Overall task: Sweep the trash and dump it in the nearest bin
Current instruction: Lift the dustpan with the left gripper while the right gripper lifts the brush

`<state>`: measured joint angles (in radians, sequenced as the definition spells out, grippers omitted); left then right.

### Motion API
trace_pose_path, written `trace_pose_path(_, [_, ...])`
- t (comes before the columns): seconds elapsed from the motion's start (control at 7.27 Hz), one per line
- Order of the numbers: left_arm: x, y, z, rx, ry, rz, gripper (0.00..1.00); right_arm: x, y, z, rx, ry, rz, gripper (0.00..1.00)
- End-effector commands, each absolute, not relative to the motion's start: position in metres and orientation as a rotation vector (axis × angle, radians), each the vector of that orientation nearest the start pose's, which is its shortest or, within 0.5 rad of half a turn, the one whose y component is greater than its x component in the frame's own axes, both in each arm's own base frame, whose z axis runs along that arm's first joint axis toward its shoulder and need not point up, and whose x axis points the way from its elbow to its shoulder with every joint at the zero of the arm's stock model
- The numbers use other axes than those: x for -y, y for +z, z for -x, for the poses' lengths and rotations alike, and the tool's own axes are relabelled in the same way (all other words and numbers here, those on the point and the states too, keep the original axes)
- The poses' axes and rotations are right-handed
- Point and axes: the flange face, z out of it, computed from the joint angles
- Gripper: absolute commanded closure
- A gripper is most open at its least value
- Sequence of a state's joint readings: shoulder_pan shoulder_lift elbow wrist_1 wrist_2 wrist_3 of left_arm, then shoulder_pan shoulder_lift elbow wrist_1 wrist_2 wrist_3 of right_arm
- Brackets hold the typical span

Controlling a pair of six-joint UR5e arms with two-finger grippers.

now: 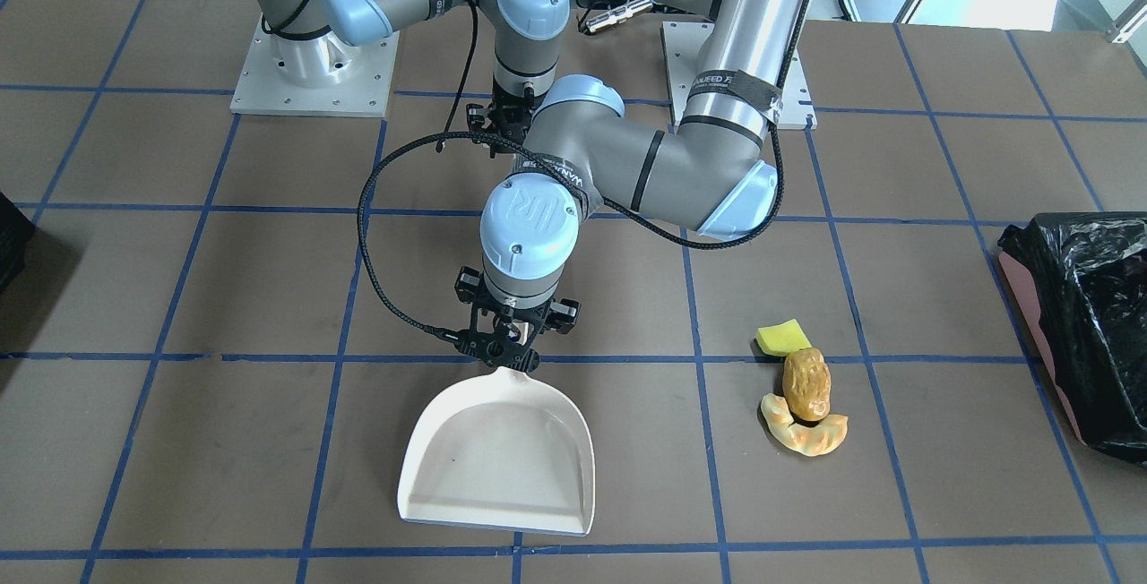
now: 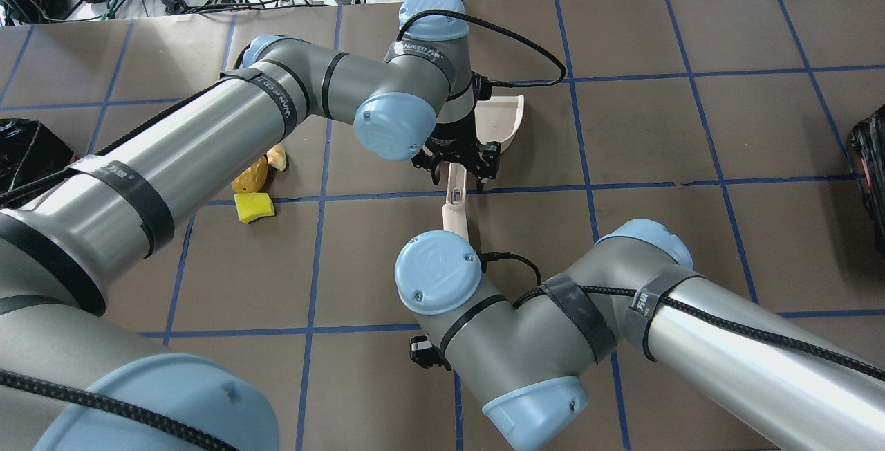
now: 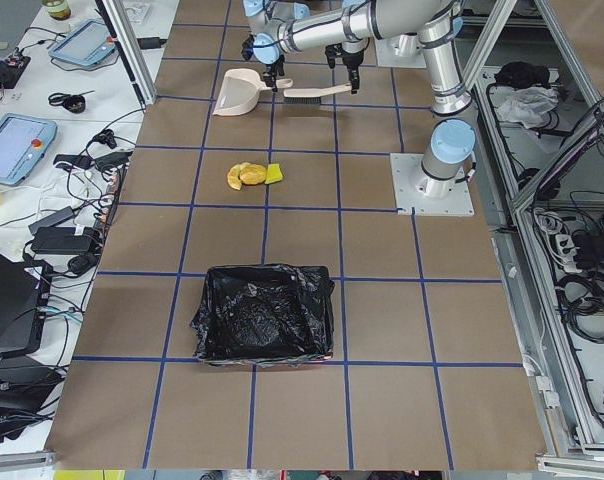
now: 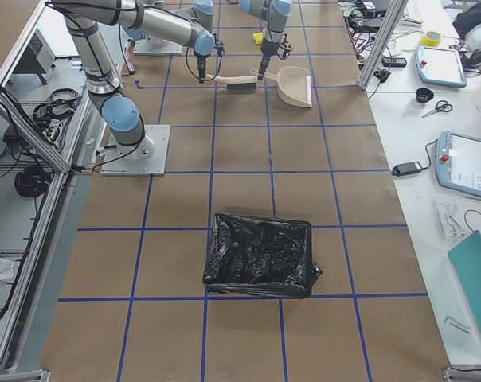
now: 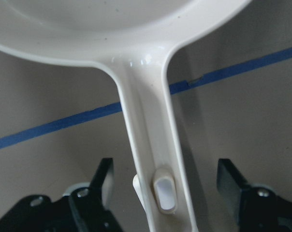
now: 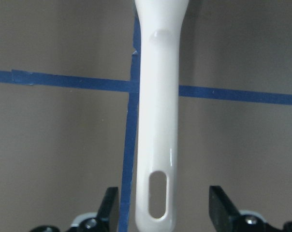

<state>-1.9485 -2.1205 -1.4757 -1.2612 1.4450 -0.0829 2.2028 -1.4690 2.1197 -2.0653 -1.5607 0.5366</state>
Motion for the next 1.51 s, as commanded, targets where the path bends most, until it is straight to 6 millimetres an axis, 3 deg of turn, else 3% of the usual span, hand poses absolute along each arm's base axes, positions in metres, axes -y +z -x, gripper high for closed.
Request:
trace_pose_path(0.0, [0.558,0.238,0.382,-3.186,0.268,-0.468,0.31,0.274,0.23,-0.373,-3.162,0.239,0.151,0.33])
trace_pose_path(0.14, [0.558,0.236,0.382,-3.184,0.275,-0.467,0.36,0.275,0.23,-0.372,-3.169,0.233,0.153,0.34])
trace_pose_path(0.28, [0.558,0.237,0.382,-3.185,0.271,-0.468,0.51,0.275,0.23,-0.372,-3.173,0.229,0.153,0.36])
trace_pose_path(0.55, [0.558,0.238,0.382,-3.186,0.268,-0.468,1.0,0.275,0.233,-0.371,-3.177,0.215,0.155,0.48])
trace_pose_path(0.69, [0.559,0.24,0.383,-3.186,0.26,-0.471,1.0,0.275,0.234,-0.371,-3.177,0.212,0.152,0.61])
trace_pose_path(0.83, [0.56,0.248,0.382,-3.178,0.231,-0.497,1.0,0.275,0.234,-0.371,-3.177,0.216,0.145,0.87])
trace_pose_path(0.96, [0.563,0.274,0.378,-3.179,0.154,-0.572,1.0,0.275,0.234,-0.371,-3.176,0.214,0.145,1.0])
trace_pose_path(1.1, [0.581,0.302,0.366,-3.189,0.064,-0.602,1.0,0.276,0.235,-0.371,-3.175,0.207,0.135,1.0])
trace_pose_path(1.24, [0.61,0.325,0.336,-3.196,-0.01,-0.599,1.0,0.275,0.238,-0.371,-3.174,0.197,0.126,1.0])
trace_pose_path(1.38, [0.632,0.354,0.292,-3.181,-0.047,-0.633,1.0,0.276,0.239,-0.372,-3.173,0.191,0.104,1.0])
